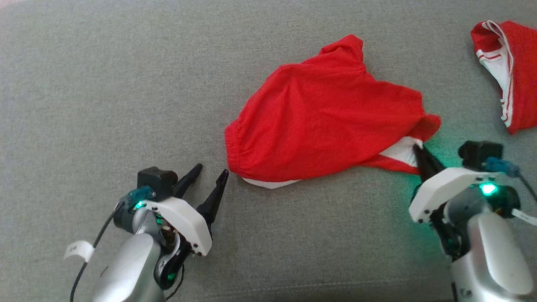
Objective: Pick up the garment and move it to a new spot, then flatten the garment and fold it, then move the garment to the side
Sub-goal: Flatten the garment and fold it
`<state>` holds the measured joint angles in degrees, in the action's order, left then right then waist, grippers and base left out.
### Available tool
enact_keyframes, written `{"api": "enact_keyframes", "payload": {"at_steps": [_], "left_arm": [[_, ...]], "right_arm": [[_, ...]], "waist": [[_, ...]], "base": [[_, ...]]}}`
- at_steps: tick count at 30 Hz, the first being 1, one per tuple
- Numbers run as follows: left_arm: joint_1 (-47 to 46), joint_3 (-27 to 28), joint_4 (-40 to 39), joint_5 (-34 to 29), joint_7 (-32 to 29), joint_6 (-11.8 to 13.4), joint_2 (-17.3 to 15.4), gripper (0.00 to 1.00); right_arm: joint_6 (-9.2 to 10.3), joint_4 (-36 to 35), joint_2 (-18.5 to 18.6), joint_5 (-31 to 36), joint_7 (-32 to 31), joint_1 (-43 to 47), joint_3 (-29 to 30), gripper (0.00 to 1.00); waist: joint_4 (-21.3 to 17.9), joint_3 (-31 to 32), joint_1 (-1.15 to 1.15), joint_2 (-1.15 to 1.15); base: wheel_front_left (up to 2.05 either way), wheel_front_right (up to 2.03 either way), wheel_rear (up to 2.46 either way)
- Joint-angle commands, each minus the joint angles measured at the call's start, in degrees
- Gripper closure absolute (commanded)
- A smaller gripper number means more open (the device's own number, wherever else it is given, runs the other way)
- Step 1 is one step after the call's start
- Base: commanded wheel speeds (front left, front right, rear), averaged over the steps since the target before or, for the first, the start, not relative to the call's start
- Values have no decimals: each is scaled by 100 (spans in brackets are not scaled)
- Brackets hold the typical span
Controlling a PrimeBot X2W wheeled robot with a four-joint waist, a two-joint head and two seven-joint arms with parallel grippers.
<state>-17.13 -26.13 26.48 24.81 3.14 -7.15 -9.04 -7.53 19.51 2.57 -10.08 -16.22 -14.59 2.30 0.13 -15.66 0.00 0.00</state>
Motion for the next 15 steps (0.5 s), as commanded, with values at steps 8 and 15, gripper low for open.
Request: {"api": "enact_keyframes", "payload": {"at_steps": [8,15], "left_arm": [[-202,-529,-307,258,-130,-33,-487,0],[-344,-1270,-415,413,80,-34,-750,0]], "right_arm": [[4,-717,31,100,-282,-223,474,100],[4,-929,31,189,-496,-288,667,100]], "waist": [[-64,18,0,0],[-90,17,0,0]], "base": [[0,0,0],[0,0,0]]}}
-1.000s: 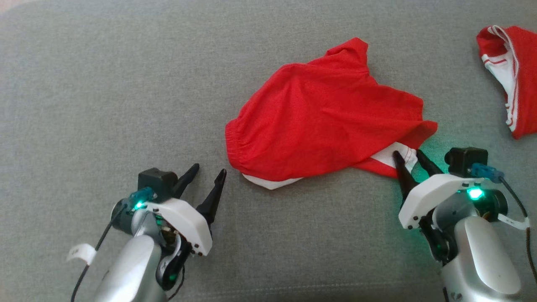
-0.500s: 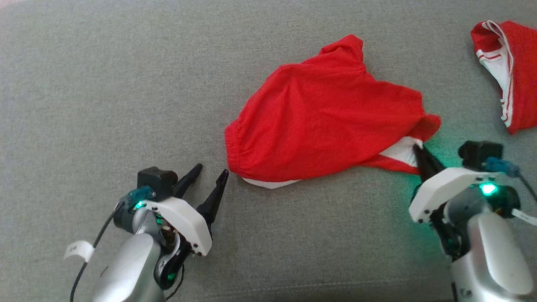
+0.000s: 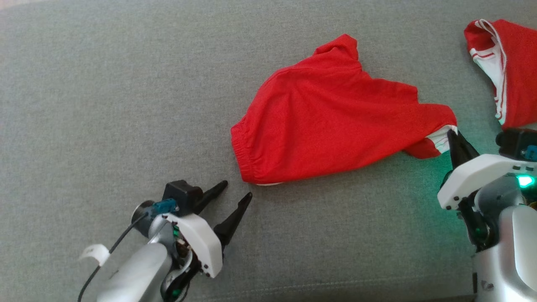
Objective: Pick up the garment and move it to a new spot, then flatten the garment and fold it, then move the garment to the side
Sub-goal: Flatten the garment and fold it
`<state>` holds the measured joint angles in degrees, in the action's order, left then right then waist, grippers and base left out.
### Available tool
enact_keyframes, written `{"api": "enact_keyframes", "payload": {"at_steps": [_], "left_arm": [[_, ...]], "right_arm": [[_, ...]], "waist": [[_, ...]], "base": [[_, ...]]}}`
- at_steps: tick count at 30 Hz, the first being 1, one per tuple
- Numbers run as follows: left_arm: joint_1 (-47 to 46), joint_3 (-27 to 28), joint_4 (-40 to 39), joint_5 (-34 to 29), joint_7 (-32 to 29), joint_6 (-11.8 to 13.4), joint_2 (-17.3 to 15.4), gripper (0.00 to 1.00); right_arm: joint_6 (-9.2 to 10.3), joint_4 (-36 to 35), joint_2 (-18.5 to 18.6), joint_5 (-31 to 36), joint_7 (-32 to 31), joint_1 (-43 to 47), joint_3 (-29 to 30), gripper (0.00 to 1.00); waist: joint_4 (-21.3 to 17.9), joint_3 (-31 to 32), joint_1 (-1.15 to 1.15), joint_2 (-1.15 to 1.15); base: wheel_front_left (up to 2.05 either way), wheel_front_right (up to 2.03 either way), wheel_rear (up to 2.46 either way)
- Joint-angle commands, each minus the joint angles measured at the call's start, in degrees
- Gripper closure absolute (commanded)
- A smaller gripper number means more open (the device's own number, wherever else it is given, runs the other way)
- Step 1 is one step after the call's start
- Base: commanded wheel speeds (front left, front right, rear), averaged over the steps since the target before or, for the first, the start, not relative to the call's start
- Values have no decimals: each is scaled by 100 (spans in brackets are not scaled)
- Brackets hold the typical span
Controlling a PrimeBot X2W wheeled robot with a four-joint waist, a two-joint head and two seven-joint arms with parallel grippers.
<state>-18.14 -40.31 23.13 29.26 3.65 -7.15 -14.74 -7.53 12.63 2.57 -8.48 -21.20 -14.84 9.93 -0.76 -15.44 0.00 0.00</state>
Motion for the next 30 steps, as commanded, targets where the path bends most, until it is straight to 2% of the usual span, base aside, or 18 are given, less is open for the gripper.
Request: {"api": "enact_keyframes", "payload": {"at_steps": [1,7,15,16,18,19,24,26,29,30], "left_arm": [[-283,99,-41,-42,84,-34,-203,0],[-610,-303,216,-112,494,-34,-268,0],[-989,-755,771,-43,850,-34,-153,0],[-1030,-836,807,-35,879,-34,-133,35],[-1103,-982,830,32,938,-34,-72,97],[-1134,-1076,797,86,967,-34,-41,100],[-1249,-1420,335,558,1062,-34,-43,100],[-1229,-1450,-65,935,1066,-34,-150,100],[-1135,-1348,-953,1722,900,-34,-483,100],[-1135,-1348,-953,1722,900,-34,-483,100]], "right_arm": [[4,-258,31,23,-12,-262,-89,100],[4,-331,31,-12,-58,-279,-111,100],[4,-338,31,-111,-46,-289,-153,100],[4,-332,31,-121,-41,-287,-154,100],[4,-311,31,-136,-28,-278,-152,100],[4,-298,31,-149,-25,-268,-152,100],[4,-346,31,-286,-17,-186,-144,100],[4,-462,31,-386,-57,-136,-133,100],[4,-819,42,-596,-229,-48,-91,100],[4,-819,42,-596,-229,-48,-91,100]], "waist": [[-6,-9,0,0],[-55,-64,0,0],[-152,-86,0,0],[-162,-84,0,0],[-169,-62,0,0],[-167,-45,0,0],[-121,108,0,0],[-107,214,0,0],[-74,370,0,0],[-74,370,0,0]], "base": [[0,0,0],[0,0,0],[0,0,0],[0,0,0],[0,0,0],[0,0,0],[0,0,0],[0,0,0],[0,0,0],[0,0,0]]}}
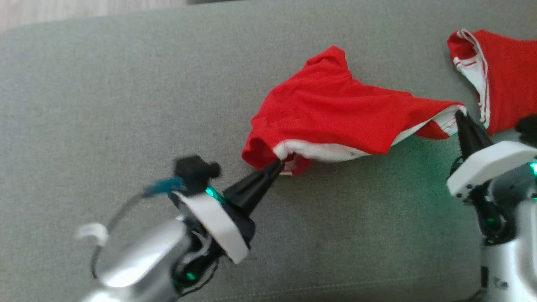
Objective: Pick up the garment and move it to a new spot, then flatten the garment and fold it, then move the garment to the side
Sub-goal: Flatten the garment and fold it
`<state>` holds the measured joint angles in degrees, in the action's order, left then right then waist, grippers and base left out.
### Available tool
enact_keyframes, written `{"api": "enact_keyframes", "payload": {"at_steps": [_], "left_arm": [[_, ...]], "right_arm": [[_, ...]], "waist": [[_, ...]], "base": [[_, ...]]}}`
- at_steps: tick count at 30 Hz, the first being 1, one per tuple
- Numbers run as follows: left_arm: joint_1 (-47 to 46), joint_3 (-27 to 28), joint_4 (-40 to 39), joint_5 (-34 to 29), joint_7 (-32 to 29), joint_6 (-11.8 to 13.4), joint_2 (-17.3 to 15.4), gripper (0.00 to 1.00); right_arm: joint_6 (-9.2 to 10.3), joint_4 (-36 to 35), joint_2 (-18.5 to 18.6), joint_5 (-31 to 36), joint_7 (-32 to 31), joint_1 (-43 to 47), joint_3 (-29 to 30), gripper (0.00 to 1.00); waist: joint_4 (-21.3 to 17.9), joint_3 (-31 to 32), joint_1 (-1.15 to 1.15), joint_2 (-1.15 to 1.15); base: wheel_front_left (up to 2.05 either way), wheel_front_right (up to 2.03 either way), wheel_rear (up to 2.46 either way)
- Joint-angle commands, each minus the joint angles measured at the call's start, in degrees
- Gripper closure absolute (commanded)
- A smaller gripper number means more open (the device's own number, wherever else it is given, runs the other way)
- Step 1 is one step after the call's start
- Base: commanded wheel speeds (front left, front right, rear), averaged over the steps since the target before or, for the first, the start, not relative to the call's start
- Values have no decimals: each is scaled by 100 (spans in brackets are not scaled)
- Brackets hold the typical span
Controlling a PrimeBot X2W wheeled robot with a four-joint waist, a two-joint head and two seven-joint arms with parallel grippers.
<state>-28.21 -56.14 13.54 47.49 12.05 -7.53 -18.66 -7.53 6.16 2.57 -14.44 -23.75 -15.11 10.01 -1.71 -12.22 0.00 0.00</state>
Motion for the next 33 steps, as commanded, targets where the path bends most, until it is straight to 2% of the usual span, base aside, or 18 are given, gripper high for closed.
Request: {"api": "enact_keyframes", "payload": {"at_steps": [1,7,14,20,26,29,33], "left_arm": [[-76,299,-348,203,-38,5,-237,100],[291,684,-2033,1460,-737,41,-1197,100],[683,860,-3174,2091,-1138,265,-1831,100],[777,1058,-4252,2310,-1263,457,-2203,100],[574,1636,-5253,2577,-1204,709,-2486,100],[348,1935,-5398,2690,-1266,815,-2634,100],[-158,2198,-5086,2832,-1478,819,-2691,100]], "right_arm": [[4,-326,69,-83,-57,11,-81,100],[4,-1292,287,-533,-651,191,144,100],[4,-2167,367,-834,-1261,396,278,100],[4,-3039,443,-1237,-1700,470,431,100],[4,-3907,447,-1601,-2115,-77,884,100],[4,-4048,511,-1654,-2352,-530,1008,100],[4,-3744,553,-1543,-2538,-1177,796,100]], "waist": [[29,104,0,0],[68,328,0,0],[32,476,0,0],[35,571,0,0],[50,483,0,0],[76,340,0,0],[152,28,0,0]], "base": [[0,0,0],[0,0,0],[0,0,0],[0,0,0],[0,0,0],[0,0,0],[0,0,0]]}}
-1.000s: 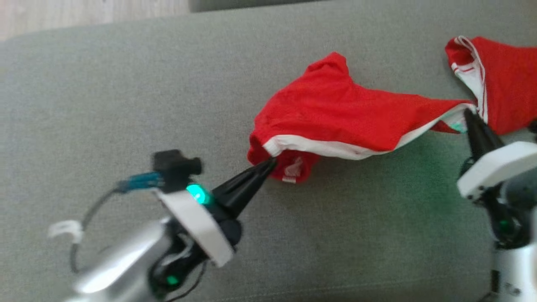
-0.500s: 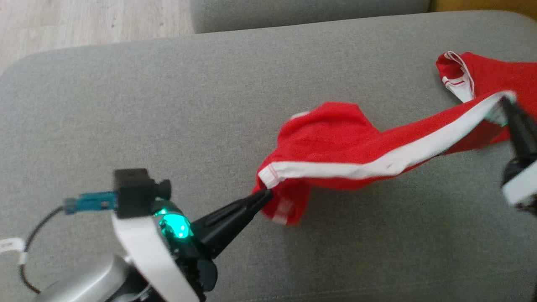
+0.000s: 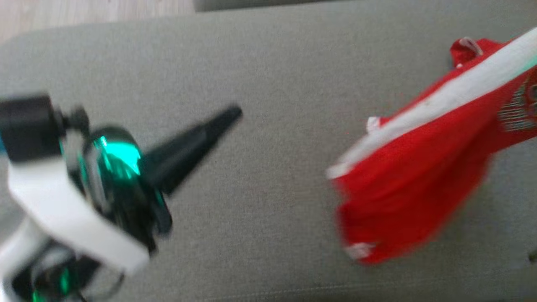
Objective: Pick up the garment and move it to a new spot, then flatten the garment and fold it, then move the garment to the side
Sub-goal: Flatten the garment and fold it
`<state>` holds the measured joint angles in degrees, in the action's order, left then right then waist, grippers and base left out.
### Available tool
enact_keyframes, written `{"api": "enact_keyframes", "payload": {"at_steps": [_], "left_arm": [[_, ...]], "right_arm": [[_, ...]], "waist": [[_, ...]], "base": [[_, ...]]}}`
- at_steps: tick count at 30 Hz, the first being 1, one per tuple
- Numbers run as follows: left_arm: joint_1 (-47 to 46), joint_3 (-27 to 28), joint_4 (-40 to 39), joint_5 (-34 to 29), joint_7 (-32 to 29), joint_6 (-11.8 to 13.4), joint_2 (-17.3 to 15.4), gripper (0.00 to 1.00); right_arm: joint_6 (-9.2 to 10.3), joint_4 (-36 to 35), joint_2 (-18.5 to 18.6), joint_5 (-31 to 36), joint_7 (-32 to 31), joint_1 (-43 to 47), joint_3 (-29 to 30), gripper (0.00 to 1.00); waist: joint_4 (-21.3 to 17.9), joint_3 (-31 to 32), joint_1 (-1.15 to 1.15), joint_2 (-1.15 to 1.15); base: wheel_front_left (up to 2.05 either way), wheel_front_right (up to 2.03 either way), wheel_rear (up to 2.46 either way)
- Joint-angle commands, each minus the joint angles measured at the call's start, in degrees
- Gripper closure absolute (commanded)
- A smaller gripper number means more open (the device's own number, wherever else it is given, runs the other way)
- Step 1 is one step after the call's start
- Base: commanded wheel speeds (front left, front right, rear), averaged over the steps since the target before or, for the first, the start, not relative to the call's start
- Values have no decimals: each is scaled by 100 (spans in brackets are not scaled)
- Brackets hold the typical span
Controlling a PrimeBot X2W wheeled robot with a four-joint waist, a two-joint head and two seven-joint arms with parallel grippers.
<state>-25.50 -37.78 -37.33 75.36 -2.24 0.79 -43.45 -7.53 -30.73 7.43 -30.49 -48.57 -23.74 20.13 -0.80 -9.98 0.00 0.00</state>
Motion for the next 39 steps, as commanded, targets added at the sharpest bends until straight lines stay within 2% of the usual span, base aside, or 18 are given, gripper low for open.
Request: {"api": "enact_keyframes", "payload": {"at_steps": [1,7,11,12,15,22,31,39], "left_arm": [[-589,397,177,75,-107,-21,-172,100],[-1243,131,1350,-34,-310,-128,383,100],[-1292,-141,1958,-209,-161,-269,818,100],[-1292,-141,1958,-209,-161,-269,818,100],[-1217,-293,2421,-281,20,-408,1083,100],[-1251,-323,2935,-333,223,-559,1268,100],[-1245,-218,3291,-267,465,-627,1400,100],[-1004,-190,3362,-109,601,-661,1437,100]], "right_arm": [[4,101,66,122,-62,-498,-315,100],[4,935,155,647,28,-1272,-1177,100],[4,1252,213,829,157,-1472,-1390,100],[4,1252,213,829,157,-1472,-1390,100],[4,1426,244,902,219,-1524,-1582,100],[4,1426,37,689,86,-1778,-2167,100],[4,1392,-376,358,-65,-2364,-2915,100],[4,1354,-452,-230,-1,-2468,-3250,100]], "waist": [[83,-271,0,0],[227,-605,0,0],[298,-695,0,0],[298,-695,0,0],[343,-736,0,0],[476,-621,0,0],[609,-159,0,0],[728,278,0,0]], "base": [[0,0,0],[0,0,0],[0,0,0],[0,0,0],[0,0,0],[0,0,0],[0,0,0],[0,0,0]]}}
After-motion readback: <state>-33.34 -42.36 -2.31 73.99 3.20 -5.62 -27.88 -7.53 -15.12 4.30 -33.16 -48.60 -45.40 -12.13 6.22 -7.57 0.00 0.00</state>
